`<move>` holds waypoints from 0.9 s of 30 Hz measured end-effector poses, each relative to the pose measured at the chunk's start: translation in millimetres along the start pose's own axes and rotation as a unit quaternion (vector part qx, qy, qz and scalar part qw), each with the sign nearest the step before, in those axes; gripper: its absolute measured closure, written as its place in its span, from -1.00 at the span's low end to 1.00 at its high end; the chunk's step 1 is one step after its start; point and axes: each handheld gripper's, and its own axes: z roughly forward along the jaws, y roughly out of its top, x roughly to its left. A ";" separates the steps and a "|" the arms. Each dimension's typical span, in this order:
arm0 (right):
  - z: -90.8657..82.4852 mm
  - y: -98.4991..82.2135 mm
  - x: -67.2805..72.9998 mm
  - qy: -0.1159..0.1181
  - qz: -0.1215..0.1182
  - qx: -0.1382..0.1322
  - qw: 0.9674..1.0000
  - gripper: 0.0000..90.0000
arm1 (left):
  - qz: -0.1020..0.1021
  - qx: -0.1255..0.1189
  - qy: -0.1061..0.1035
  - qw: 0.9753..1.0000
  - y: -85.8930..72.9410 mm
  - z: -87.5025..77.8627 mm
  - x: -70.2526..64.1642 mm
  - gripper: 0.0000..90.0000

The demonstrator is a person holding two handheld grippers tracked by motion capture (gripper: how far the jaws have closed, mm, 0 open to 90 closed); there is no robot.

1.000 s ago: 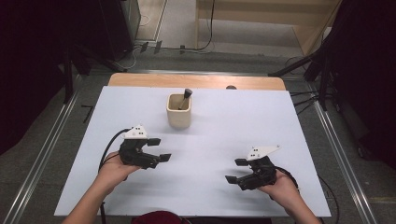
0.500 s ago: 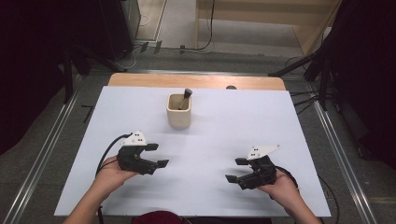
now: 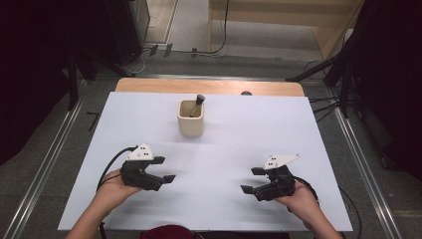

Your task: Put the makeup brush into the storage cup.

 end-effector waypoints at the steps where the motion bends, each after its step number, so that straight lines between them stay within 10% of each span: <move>1: -0.1 0.0 -0.1 0.000 0.000 0.000 1.000 -0.48 | 0.000 0.001 0.000 1.000 -0.7 -0.5 -0.2 -0.45; 27: 0.3 0.2 -3.0 -0.005 0.002 0.000 1.000 -0.49 | 0.014 0.020 0.008 1.000 -6.2 -0.4 2.2 -0.45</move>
